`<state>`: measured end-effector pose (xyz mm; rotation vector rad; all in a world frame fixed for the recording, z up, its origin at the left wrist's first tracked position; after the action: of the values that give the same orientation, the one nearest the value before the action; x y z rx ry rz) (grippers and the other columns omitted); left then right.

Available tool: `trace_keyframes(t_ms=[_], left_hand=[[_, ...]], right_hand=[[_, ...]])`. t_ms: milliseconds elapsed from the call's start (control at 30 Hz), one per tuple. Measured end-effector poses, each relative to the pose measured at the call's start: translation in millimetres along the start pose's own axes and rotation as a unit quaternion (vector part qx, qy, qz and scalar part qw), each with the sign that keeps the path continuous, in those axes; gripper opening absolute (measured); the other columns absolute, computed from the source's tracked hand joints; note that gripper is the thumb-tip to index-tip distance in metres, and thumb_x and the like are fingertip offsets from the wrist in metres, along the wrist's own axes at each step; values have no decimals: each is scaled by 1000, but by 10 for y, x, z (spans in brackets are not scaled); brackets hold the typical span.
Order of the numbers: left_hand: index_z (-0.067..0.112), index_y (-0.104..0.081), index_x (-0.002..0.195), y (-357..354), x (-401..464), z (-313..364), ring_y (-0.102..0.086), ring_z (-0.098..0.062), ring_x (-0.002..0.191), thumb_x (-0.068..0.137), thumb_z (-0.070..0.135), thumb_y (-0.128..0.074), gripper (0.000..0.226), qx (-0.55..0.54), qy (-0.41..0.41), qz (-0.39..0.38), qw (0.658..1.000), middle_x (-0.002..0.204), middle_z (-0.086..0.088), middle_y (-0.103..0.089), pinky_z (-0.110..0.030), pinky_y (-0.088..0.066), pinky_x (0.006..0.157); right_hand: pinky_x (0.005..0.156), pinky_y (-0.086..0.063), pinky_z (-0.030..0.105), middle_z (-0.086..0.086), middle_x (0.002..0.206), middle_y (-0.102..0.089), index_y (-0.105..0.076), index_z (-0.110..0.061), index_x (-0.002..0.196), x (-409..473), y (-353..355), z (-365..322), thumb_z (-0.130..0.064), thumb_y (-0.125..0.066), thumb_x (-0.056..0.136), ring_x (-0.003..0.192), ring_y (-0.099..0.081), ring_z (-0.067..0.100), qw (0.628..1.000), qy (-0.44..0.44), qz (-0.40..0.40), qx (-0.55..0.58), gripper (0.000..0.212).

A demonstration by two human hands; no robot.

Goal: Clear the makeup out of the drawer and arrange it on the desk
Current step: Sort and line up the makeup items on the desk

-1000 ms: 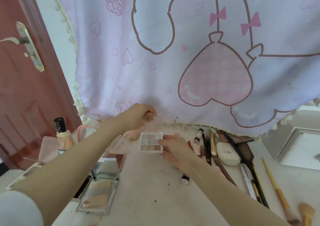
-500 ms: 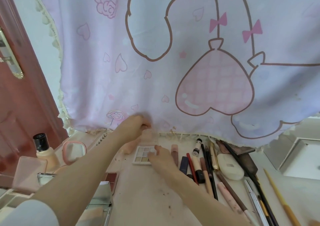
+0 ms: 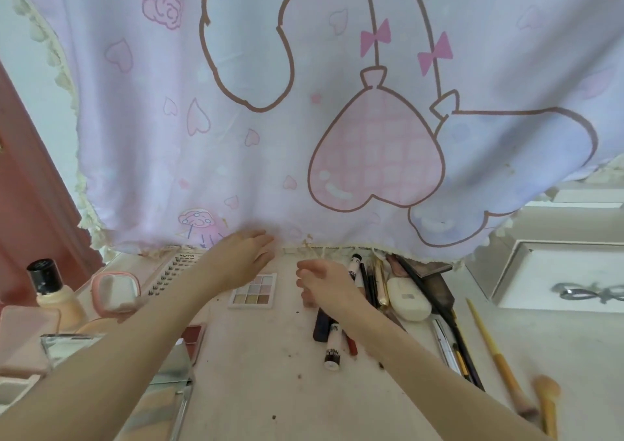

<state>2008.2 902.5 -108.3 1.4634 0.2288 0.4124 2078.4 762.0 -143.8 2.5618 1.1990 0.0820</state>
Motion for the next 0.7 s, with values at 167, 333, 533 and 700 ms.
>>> trace_keyframes(t_ms=[167,333,533,700], left_hand=[[24,-26,146,-251,-346,407,-24,-13,139,99,37,-31,48,-41,16,11,999,153,8,-21,-31,-20,112],[20,-21,147,-623,-748,722,-1,-8,144,100,23,-31,47,-146,13,55,988,156,8,-9,-19,-4,112],[24,-27,145,-840,-919,690,-3,6,139,100,22,-28,45,-159,42,73,984,153,17,-13,-8,-2,104],[24,-30,144,-842,-894,707,-10,1,141,100,20,-28,44,-134,34,69,988,152,14,-20,-7,5,104]], right_hand=[[87,-36,15,-4,106,-63,-65,-13,112,-321,849,67,-16,-47,95,97,-54,8,973,63,147,-168,25],[87,-47,39,9,101,-65,-65,-10,98,-418,1502,450,-26,-57,87,97,-58,27,921,40,280,-268,22],[98,-40,42,18,125,-49,-44,-1,125,-263,1661,680,-44,-71,75,120,-43,34,928,-47,281,-238,72],[98,-41,46,19,125,-48,-41,2,126,-143,1620,671,-40,-74,73,121,-42,36,928,-20,302,-217,76]])
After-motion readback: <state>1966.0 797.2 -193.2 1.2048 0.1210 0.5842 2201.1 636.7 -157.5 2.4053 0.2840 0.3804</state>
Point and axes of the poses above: each hand's wrist, its own x-axis towards the middle knuckle, its own y-axis out of the back of the hand, z = x × y, the point moved 4 cm from there along x, towards the middle knuckle
